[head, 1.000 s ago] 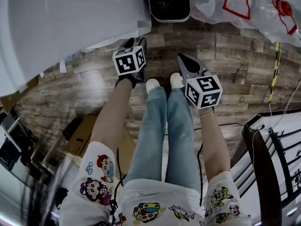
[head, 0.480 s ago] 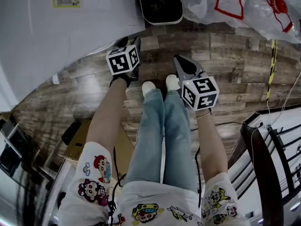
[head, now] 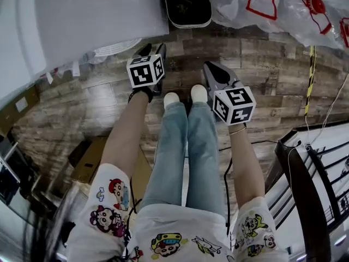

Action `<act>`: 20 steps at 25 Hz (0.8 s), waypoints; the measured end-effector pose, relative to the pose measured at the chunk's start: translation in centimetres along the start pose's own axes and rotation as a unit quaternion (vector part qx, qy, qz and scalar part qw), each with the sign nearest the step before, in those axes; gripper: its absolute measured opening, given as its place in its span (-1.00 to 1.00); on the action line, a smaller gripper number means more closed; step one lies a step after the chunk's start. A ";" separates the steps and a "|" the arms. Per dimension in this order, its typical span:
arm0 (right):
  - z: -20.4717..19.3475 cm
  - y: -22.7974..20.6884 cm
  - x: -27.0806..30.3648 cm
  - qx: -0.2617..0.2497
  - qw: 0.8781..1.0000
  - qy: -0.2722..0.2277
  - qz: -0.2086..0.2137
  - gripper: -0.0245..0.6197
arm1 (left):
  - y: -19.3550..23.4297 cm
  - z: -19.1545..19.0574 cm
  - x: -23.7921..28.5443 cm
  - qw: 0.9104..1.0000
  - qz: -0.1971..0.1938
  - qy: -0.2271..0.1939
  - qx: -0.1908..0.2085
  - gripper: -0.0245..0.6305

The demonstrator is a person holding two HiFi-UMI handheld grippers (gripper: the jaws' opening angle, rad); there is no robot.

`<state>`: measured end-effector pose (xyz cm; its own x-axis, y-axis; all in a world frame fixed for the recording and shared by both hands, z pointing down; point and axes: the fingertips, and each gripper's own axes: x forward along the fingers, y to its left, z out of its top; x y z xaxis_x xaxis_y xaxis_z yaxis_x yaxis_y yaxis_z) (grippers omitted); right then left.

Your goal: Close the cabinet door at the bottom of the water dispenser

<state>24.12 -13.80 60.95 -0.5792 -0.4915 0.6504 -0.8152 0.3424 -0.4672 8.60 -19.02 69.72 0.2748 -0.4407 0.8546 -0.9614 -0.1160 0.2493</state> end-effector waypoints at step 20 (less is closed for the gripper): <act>13.0 15.7 -14.6 -0.103 0.986 -0.126 -0.021 -0.90 | -6.7 8.1 -25.0 0.980 -0.107 -0.143 0.082 -0.33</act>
<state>19.84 -11.65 36.34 -0.5461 -0.6837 0.4841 -0.8375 0.4597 -0.2954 8.07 -14.42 43.03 0.4793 -0.6196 0.6216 -0.8770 -0.3653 0.3121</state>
